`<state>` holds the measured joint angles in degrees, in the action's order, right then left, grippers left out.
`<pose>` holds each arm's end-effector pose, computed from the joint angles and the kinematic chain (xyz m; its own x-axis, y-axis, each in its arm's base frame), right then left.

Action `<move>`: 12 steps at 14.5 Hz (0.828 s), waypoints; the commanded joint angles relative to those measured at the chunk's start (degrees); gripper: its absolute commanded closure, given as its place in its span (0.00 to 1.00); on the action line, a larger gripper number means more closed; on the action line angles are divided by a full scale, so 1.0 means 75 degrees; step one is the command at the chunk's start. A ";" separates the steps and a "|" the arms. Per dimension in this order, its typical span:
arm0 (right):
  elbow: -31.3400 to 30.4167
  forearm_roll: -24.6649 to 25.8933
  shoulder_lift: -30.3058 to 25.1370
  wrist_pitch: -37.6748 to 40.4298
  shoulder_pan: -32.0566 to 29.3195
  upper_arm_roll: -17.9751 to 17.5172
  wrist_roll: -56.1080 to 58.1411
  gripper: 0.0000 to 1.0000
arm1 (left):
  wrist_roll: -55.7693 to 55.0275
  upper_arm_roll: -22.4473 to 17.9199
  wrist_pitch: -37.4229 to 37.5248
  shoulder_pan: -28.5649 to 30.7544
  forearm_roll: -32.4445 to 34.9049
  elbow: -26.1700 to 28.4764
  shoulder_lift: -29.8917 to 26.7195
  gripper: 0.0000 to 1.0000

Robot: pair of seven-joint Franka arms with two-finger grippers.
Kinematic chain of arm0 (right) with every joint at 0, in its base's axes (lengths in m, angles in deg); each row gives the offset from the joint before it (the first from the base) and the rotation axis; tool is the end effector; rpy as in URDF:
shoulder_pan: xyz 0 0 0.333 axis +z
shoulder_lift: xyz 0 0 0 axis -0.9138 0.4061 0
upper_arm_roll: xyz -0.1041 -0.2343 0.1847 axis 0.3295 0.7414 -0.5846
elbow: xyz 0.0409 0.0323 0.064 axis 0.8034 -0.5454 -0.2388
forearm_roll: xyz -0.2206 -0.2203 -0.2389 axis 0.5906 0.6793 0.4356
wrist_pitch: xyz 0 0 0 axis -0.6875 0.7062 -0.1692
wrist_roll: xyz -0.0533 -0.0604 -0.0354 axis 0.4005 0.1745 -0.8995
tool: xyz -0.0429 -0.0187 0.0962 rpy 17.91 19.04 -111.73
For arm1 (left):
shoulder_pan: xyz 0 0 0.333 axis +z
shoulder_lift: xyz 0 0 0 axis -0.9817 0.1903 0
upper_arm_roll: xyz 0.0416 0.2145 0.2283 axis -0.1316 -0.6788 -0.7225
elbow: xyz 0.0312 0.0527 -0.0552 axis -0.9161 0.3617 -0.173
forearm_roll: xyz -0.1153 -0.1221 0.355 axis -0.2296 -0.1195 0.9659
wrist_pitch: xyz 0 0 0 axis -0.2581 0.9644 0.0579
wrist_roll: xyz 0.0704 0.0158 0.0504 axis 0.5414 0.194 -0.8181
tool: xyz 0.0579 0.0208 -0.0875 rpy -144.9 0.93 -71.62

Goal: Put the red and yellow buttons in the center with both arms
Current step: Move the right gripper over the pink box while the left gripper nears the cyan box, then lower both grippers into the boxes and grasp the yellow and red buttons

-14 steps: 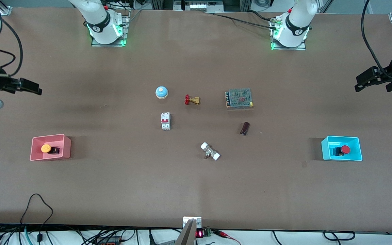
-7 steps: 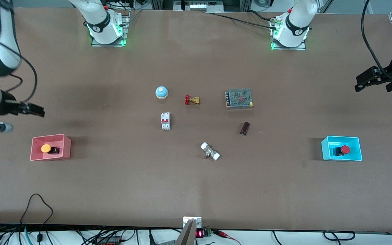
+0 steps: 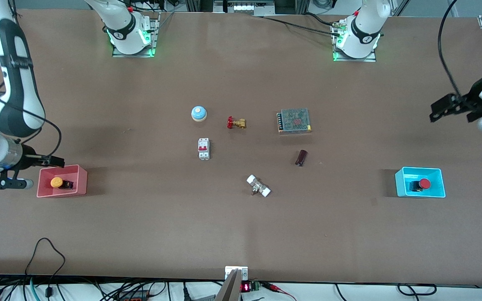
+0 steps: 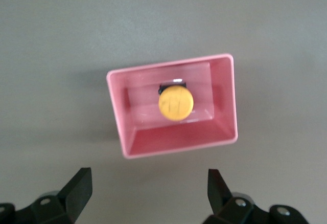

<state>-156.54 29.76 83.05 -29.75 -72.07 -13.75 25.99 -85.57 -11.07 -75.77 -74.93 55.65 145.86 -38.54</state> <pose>0.6662 -0.1088 0.3262 0.9967 -0.0068 -0.0809 -0.0010 -0.9974 0.0715 0.5881 0.0097 0.5673 0.9999 0.0058 -0.0149 0.0057 -1.0000 -0.0079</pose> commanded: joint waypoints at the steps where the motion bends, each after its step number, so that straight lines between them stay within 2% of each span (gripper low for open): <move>1: 0.0545 0.0090 0.0514 -0.0100 -0.0203 -0.0062 0.0555 0.00 | 0.0069 0.0025 -0.0391 0.0098 -0.0020 -0.0073 0.0512 0.00; 5: 0.1026 0.0113 0.1135 -0.0135 -0.0309 -0.0050 0.1154 0.00 | 0.0092 -0.0116 -0.1117 0.0250 0.0015 -0.0084 0.1250 0.00; 8: 0.1038 0.0523 0.1394 -0.0439 -0.0321 -0.0062 0.1307 0.00 | 0.0430 -0.0116 -0.1727 0.0590 0.0051 -0.0084 0.1871 0.00; 12: 0.1050 0.0512 0.1546 -0.0709 -0.0309 -0.0062 0.1272 0.00 | 0.1017 -0.0104 -0.2219 0.0953 0.0051 -0.0178 0.2352 0.00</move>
<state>-150.07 32.77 93.79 -34.64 -73.89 -13.68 34.81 -80.63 -12.11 -91.08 -68.63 55.75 145.93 -22.36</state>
